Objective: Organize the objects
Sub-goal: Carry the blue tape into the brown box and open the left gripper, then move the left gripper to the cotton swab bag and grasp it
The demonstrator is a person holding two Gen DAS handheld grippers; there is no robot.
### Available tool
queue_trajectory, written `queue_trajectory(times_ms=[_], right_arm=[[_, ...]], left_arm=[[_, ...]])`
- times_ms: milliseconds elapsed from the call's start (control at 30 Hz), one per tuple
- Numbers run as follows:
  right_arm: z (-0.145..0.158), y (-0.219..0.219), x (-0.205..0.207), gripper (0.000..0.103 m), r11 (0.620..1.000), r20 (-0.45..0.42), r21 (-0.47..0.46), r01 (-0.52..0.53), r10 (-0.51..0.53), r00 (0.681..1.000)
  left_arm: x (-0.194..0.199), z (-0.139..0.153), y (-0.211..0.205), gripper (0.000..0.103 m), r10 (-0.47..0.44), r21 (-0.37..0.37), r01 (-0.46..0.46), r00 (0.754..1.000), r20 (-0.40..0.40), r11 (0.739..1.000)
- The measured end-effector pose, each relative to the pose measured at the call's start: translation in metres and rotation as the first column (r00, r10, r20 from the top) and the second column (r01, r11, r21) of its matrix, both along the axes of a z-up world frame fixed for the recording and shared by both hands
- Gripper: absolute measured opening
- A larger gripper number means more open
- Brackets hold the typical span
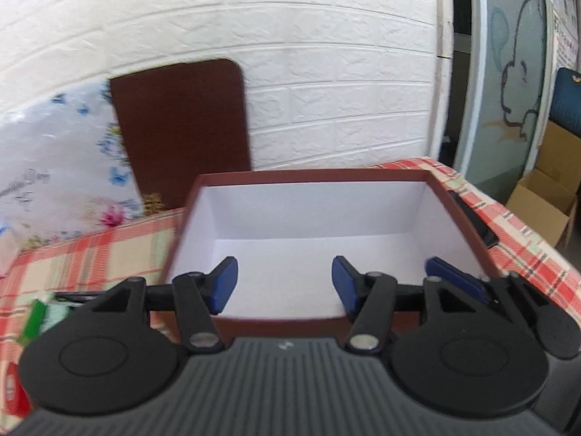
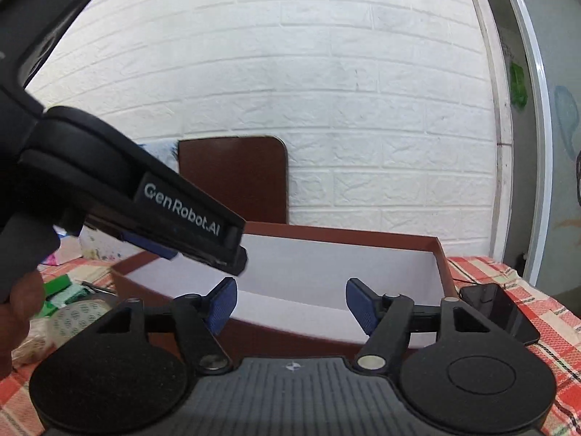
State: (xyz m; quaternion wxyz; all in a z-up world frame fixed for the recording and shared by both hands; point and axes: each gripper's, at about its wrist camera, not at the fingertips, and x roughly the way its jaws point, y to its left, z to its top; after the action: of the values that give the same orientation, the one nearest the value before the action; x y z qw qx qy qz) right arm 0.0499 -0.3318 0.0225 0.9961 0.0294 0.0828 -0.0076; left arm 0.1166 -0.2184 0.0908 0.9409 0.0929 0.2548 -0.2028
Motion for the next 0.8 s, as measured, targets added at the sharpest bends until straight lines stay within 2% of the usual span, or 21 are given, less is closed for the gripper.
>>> queue_trajectory(times_ms=[100,133,200,400,533,800], right_arm=[[-0.010,0.018,-0.012,0.066,0.999,-0.004,0.015,-0.040,0.040,0.999],[-0.011,0.022,-0.002,0.068,0.998,-0.025,0.014,-0.063,0.064,0.998],[-0.018,0.039,-0.010,0.066,0.994,-0.068,0.034,-0.100,0.102,0.992],[-0.039,0.079,-0.015,0.066,0.977,-0.205,0.065,-0.202,0.211,0.956],[-0.053,0.086,-0.002,0.066,0.978,-0.283,0.078,-0.195,0.209,0.936],[-0.061,0.078,0.015,0.066,0.978,-0.337,0.117,-0.171,0.201,0.920]], left_arm=[[-0.009,-0.002,0.027,0.061,0.055,0.012,-0.055,0.998,-0.014,0.998],[-0.011,-0.005,0.035,0.061,0.077,0.025,-0.077,0.997,-0.025,0.997],[-0.015,-0.012,0.052,0.062,0.124,0.047,-0.122,0.991,-0.042,0.991],[-0.021,-0.032,0.108,0.061,0.232,0.046,-0.229,0.967,-0.106,0.972],[-0.021,-0.045,0.139,0.061,0.297,0.054,-0.292,0.945,-0.135,0.955],[-0.022,-0.069,0.190,0.063,0.397,0.060,-0.393,0.902,-0.168,0.918]])
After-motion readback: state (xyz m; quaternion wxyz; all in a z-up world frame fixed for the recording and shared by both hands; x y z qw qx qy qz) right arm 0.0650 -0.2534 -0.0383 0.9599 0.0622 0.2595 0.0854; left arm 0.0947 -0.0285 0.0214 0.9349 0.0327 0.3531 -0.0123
